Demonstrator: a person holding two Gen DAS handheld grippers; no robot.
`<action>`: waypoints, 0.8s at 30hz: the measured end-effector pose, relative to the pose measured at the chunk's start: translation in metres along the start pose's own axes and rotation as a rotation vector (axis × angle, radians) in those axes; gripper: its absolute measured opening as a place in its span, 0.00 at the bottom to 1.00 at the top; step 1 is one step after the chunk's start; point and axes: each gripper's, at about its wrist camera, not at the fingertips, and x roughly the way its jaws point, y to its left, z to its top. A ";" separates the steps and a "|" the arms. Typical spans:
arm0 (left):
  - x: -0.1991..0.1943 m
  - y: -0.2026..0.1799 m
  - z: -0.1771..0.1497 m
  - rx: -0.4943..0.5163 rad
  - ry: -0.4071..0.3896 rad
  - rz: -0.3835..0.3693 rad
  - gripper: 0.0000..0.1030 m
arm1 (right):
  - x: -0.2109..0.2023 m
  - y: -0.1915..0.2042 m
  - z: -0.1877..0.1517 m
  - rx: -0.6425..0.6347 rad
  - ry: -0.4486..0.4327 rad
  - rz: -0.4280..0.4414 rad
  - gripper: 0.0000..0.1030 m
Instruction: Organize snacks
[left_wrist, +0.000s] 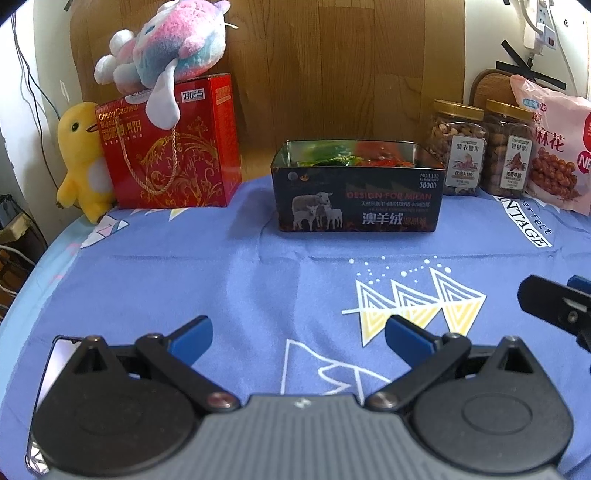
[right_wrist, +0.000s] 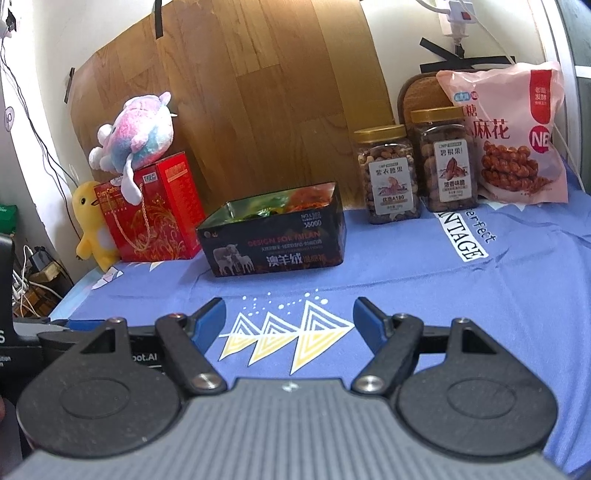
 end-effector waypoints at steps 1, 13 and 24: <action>0.000 0.001 0.000 -0.001 0.002 -0.003 1.00 | 0.000 0.001 0.000 -0.001 0.002 -0.001 0.76; -0.008 -0.002 0.001 0.006 -0.011 -0.019 1.00 | -0.005 0.000 0.005 -0.005 -0.019 -0.008 0.76; -0.014 -0.021 0.006 0.044 -0.022 -0.020 1.00 | -0.013 -0.015 0.004 0.037 -0.037 -0.011 0.76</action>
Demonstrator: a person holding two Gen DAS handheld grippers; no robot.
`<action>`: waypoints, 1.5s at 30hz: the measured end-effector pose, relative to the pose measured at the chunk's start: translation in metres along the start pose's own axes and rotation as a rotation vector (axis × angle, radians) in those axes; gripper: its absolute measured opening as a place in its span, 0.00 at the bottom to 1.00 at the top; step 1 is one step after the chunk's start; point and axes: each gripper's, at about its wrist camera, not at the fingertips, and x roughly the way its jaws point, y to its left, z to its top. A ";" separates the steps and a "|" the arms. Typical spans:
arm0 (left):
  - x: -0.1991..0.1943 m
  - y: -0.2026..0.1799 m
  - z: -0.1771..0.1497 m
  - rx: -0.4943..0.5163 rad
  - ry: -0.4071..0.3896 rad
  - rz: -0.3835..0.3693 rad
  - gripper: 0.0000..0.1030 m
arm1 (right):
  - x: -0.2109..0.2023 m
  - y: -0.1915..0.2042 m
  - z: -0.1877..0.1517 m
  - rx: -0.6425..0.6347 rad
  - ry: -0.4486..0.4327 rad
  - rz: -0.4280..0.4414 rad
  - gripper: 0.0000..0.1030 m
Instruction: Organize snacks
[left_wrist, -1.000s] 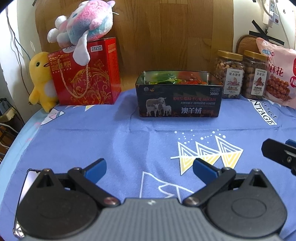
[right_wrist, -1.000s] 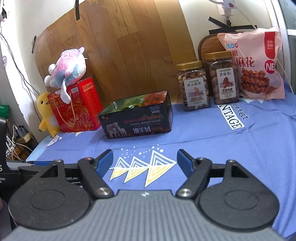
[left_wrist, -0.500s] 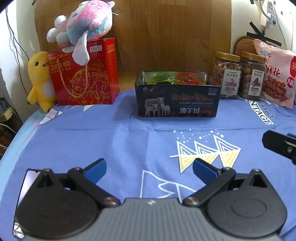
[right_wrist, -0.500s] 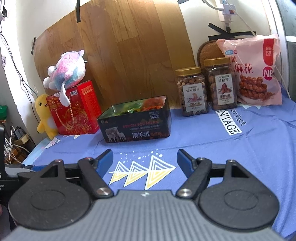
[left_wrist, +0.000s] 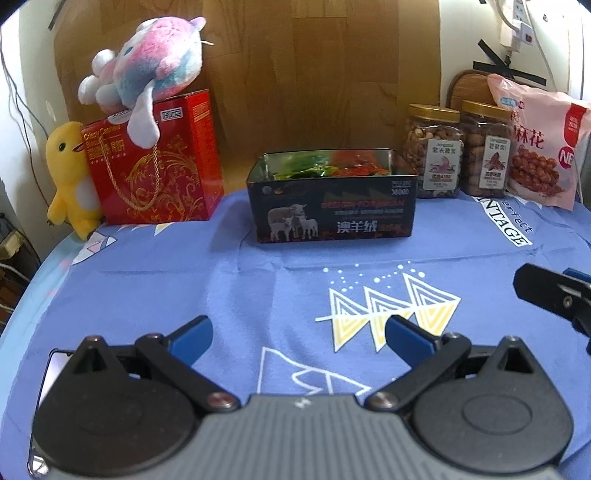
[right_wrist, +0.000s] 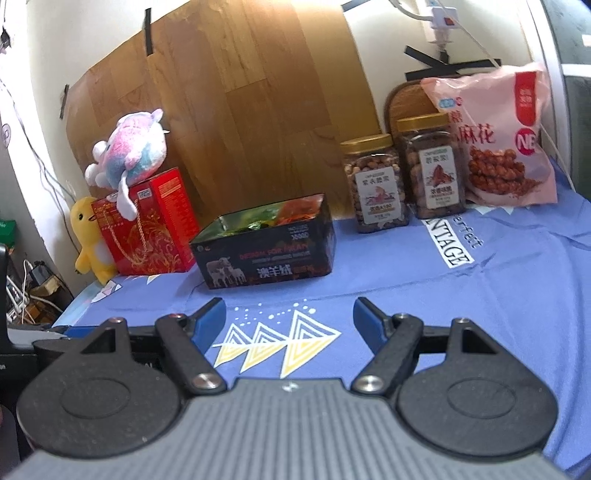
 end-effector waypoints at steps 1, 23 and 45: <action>0.000 -0.002 0.000 0.001 0.000 0.001 1.00 | -0.001 -0.003 0.000 0.006 -0.004 -0.004 0.76; 0.002 -0.027 0.007 0.041 0.007 0.018 1.00 | -0.008 -0.026 0.000 0.050 -0.029 0.006 0.76; 0.008 -0.011 0.003 0.002 0.027 0.034 1.00 | -0.001 -0.006 0.004 -0.023 0.019 0.062 0.76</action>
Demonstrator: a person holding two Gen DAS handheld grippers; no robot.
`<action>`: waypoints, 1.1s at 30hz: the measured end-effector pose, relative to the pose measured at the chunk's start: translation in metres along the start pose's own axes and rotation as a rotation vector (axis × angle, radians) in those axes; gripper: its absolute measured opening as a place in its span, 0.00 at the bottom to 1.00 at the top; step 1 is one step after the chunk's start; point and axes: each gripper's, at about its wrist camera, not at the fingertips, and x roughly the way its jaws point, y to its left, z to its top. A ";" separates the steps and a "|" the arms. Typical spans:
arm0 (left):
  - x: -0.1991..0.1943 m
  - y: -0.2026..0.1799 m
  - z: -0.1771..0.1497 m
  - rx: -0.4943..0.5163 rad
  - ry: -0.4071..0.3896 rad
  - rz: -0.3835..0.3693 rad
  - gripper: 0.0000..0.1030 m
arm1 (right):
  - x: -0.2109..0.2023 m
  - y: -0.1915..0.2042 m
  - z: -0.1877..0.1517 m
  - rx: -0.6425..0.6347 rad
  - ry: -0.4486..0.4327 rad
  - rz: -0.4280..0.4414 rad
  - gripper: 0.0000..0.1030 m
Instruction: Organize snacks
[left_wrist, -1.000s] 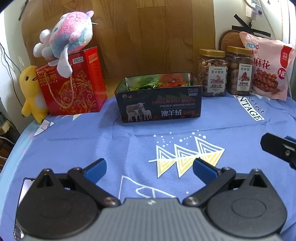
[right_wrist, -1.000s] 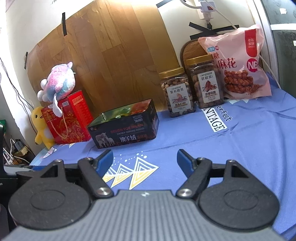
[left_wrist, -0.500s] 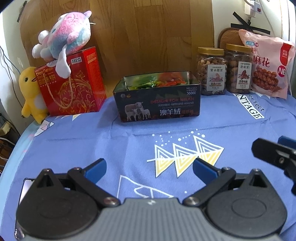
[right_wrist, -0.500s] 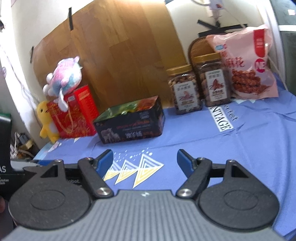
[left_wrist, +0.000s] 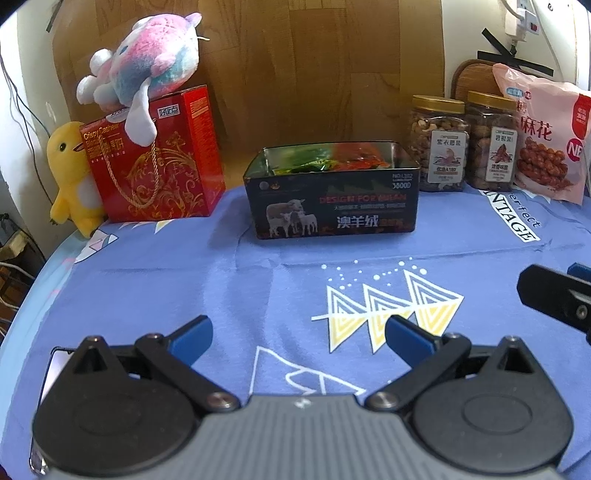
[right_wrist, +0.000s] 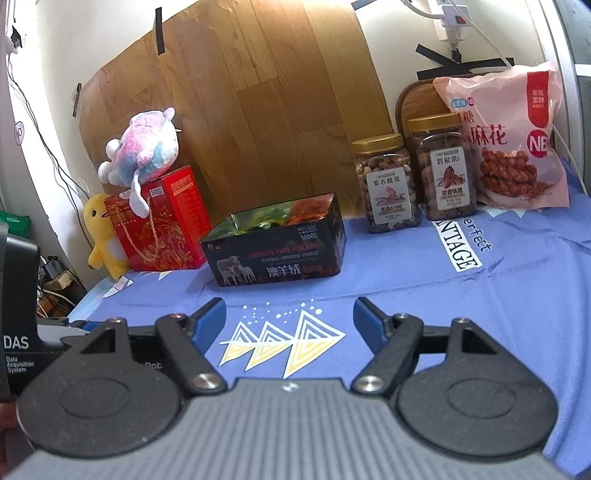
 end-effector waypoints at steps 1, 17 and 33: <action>0.000 0.001 0.000 -0.002 0.001 0.000 1.00 | 0.001 0.000 0.000 0.001 0.001 0.000 0.76; 0.000 0.002 0.000 -0.002 -0.021 0.036 1.00 | 0.001 0.003 -0.001 -0.007 -0.007 -0.008 0.76; -0.003 -0.007 0.002 0.014 -0.032 0.059 1.00 | -0.004 -0.009 -0.004 0.030 -0.026 -0.012 0.76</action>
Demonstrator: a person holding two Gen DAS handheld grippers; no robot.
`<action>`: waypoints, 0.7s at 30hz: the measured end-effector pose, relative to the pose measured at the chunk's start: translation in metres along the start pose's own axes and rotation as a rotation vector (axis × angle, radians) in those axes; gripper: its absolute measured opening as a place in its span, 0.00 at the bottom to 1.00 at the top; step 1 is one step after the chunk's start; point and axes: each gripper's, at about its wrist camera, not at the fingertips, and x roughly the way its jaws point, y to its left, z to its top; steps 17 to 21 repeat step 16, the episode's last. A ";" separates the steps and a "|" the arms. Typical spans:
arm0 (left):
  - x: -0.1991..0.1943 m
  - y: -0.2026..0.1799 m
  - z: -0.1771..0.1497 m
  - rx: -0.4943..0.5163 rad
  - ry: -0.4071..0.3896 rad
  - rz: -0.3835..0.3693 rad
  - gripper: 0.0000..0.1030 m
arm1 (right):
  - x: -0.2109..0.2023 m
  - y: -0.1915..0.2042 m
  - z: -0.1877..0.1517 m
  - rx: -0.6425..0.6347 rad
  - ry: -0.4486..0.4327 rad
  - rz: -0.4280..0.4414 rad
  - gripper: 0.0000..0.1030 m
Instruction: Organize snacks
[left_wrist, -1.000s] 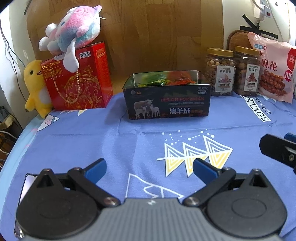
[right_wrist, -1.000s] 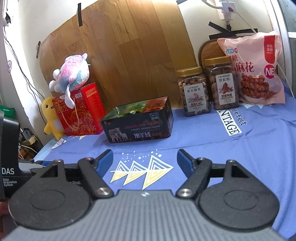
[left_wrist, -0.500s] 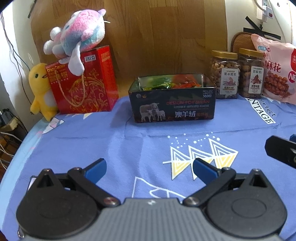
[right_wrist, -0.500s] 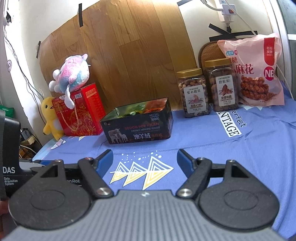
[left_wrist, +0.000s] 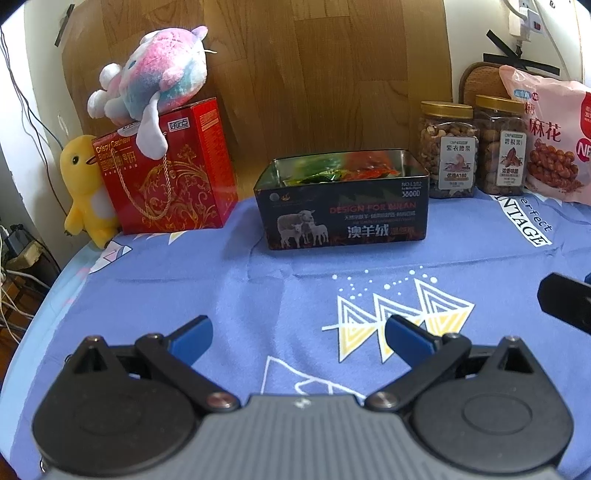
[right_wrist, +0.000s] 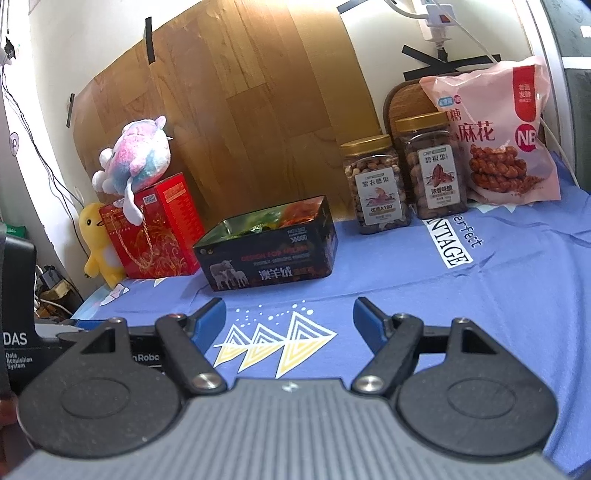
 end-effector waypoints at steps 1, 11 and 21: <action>0.000 -0.001 0.001 0.000 0.000 0.000 1.00 | -0.001 -0.001 0.000 0.000 -0.003 -0.001 0.76; 0.001 -0.014 0.005 0.018 0.002 -0.016 1.00 | -0.003 -0.017 -0.003 0.034 -0.015 -0.001 0.76; 0.001 -0.017 0.004 0.008 -0.006 -0.088 1.00 | -0.005 -0.024 -0.003 0.044 -0.022 -0.009 0.76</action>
